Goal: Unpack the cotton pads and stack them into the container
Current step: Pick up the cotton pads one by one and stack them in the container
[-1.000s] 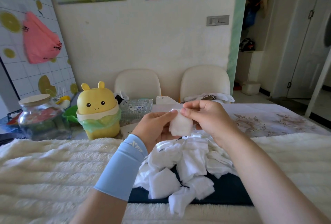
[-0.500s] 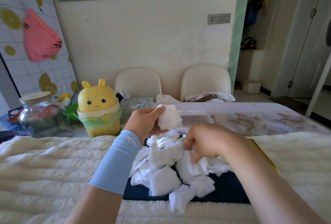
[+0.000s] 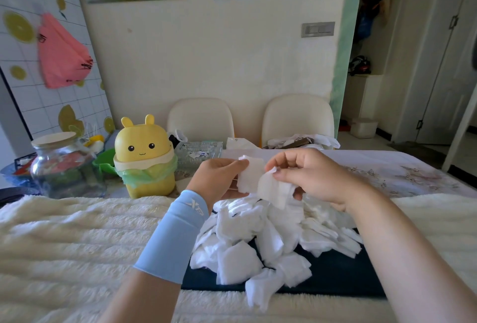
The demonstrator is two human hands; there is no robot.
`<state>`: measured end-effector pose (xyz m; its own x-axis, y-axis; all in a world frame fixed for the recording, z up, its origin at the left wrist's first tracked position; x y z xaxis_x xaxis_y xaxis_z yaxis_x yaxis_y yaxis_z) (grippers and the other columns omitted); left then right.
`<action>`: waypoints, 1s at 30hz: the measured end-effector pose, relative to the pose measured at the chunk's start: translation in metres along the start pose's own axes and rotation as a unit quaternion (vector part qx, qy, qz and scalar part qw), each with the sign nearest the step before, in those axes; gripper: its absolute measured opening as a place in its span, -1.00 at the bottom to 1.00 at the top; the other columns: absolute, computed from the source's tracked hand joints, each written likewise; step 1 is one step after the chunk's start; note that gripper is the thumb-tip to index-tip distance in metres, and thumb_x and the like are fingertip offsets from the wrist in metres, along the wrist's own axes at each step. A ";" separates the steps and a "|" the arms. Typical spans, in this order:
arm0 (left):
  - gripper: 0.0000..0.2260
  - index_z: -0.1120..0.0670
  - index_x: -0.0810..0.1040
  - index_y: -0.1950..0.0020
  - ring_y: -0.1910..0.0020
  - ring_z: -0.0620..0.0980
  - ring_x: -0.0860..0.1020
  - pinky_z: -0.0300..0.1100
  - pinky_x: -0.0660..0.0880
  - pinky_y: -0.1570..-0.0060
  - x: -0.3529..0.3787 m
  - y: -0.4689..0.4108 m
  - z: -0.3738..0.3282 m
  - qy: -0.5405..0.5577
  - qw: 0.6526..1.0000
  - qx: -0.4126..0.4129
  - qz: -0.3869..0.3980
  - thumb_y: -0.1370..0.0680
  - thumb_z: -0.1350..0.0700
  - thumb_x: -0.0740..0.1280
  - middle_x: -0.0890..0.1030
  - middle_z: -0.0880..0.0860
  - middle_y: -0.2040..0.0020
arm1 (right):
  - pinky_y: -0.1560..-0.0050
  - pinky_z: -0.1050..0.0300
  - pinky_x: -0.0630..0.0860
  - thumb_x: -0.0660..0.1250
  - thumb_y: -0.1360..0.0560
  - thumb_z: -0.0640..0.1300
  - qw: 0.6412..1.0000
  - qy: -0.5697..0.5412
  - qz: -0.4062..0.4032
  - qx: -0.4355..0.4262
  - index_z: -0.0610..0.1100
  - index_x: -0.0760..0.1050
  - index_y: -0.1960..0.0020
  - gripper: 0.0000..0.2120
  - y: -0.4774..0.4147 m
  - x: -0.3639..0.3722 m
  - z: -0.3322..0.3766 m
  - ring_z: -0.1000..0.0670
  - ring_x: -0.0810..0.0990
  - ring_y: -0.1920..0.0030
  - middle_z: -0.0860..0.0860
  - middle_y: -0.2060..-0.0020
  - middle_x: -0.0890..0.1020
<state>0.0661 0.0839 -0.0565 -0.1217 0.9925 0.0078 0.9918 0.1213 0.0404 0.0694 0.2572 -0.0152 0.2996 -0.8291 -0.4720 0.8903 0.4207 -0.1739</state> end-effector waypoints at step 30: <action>-0.78 0.30 0.57 -0.21 0.20 0.04 0.69 -0.18 0.64 0.26 0.038 0.017 -0.005 0.118 0.983 -0.018 0.142 -0.59 0.25 0.32 0.68 0.21 0.05 | 0.35 0.25 0.54 0.54 -0.44 -0.20 0.969 -0.201 -0.136 0.038 -0.07 0.68 0.11 -0.93 -0.004 -0.018 -0.011 0.04 0.68 0.31 -0.03 0.23 0.74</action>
<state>0.0785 0.1241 -0.0509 0.1490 0.9555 0.2546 0.9857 -0.1640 0.0389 0.0570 0.2746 -0.0153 0.1455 -0.9885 -0.0404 0.9733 0.1503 -0.1732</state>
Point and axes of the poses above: each hand's wrist, its own y-axis away from the middle knuckle, its own x-axis out of the palm, z = x × y, the point moved 10 cm from there along -y, towards the middle knuckle
